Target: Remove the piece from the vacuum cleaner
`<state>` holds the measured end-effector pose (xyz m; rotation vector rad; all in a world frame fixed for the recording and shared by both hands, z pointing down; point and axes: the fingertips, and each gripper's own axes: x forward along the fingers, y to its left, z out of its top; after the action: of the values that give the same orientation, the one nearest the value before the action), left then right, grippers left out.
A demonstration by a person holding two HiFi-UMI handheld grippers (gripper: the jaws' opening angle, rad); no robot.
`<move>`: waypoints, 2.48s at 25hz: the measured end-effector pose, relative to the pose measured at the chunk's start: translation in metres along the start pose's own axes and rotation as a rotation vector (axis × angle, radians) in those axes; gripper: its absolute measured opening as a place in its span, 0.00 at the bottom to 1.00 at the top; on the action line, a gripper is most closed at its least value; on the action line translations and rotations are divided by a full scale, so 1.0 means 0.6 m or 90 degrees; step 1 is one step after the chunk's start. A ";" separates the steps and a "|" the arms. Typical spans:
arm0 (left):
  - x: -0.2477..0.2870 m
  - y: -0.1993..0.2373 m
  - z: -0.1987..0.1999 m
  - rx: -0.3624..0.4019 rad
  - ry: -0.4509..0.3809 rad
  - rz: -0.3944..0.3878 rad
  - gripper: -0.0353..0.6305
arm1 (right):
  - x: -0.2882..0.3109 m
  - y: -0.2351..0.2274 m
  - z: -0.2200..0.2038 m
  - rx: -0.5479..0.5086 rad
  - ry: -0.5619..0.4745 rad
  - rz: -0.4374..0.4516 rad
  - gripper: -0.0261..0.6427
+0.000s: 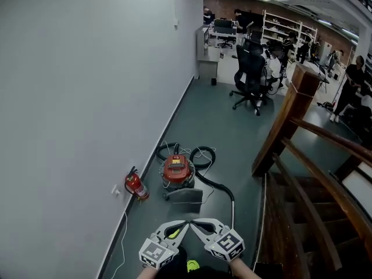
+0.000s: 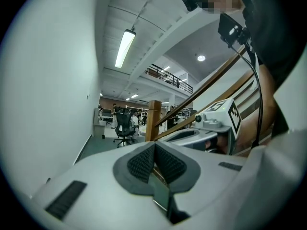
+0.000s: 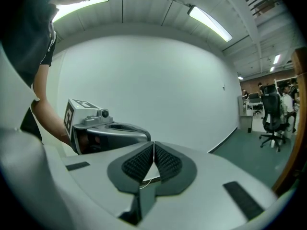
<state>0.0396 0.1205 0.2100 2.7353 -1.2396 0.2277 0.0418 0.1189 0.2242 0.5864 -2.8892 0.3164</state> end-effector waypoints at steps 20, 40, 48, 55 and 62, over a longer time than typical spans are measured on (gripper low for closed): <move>0.083 0.165 -0.022 -0.053 0.015 -0.078 0.06 | 0.141 -0.128 0.007 0.027 0.059 -0.029 0.06; 0.134 0.318 -0.037 -0.073 0.034 -0.130 0.06 | 0.273 -0.228 0.020 0.026 0.093 -0.068 0.11; 0.165 0.346 -0.093 -0.064 0.068 -0.120 0.12 | 0.295 -0.266 -0.036 0.028 0.125 -0.057 0.14; 0.196 0.367 -0.177 -0.071 0.119 -0.119 0.16 | 0.321 -0.301 -0.119 0.036 0.174 -0.024 0.18; 0.238 0.380 -0.264 -0.070 0.141 -0.109 0.19 | 0.340 -0.343 -0.206 0.051 0.201 -0.019 0.22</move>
<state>-0.0526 -0.1049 0.4053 2.6178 -0.9279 0.4172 -0.0446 -0.1108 0.4219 0.5379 -2.5730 0.4757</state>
